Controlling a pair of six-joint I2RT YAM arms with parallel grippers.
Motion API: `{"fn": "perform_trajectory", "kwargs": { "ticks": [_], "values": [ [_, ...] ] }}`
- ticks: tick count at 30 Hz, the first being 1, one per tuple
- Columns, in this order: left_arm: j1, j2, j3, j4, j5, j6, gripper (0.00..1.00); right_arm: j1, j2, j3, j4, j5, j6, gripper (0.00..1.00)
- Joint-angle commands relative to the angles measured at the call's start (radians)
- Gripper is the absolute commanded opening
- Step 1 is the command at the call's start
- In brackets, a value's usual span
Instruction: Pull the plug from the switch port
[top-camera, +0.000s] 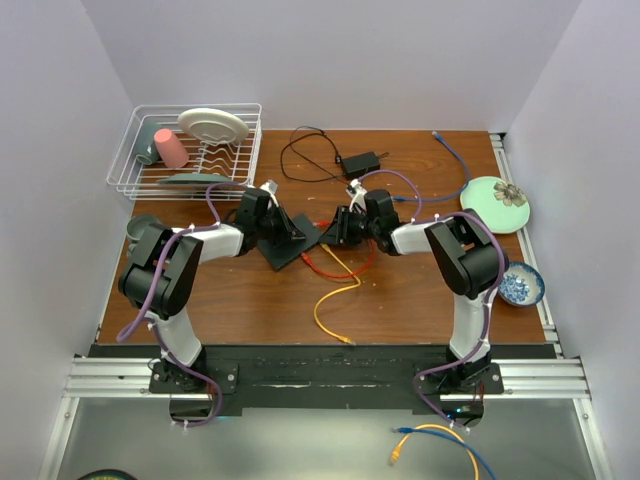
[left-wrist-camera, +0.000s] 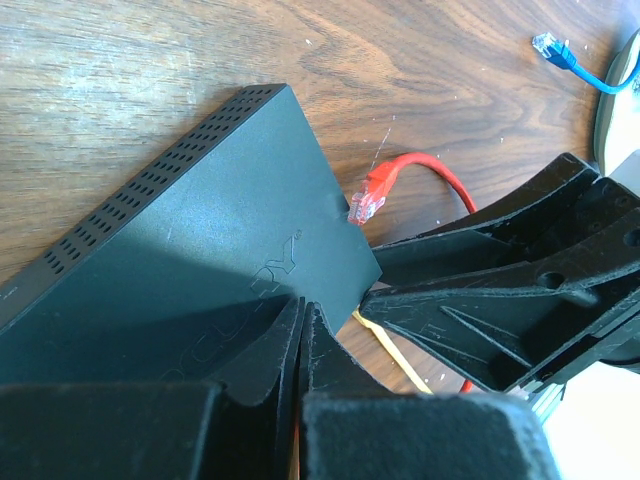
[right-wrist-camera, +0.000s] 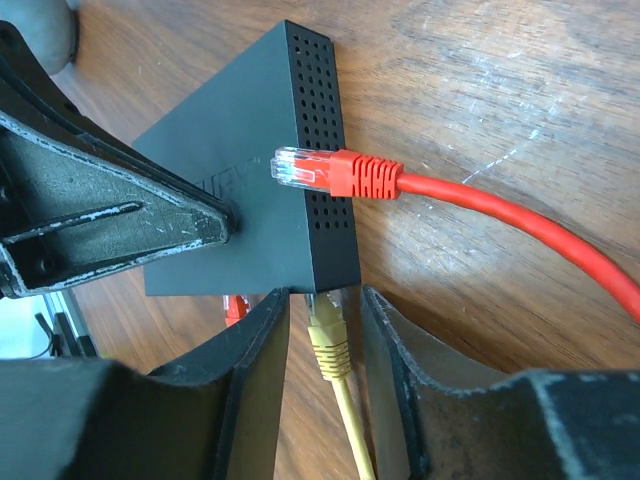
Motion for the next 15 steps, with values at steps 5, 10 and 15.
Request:
{"fn": "perform_trajectory", "kwargs": {
  "ticks": [5, 10, 15],
  "values": [
    [-0.01, 0.039, -0.032, -0.072, -0.022, 0.015, 0.0, 0.008, 0.026, 0.02, -0.054, 0.002, -0.019, 0.3],
    [-0.01, 0.039, -0.035, -0.072, -0.023, 0.015, 0.0, 0.01, 0.029, 0.004, -0.04, 0.0, -0.012, 0.27],
    [-0.01, 0.038, -0.032, -0.072, -0.023, 0.016, 0.0, 0.007, 0.026, 0.0, -0.043, -0.012, -0.014, 0.35]
  ]
}}
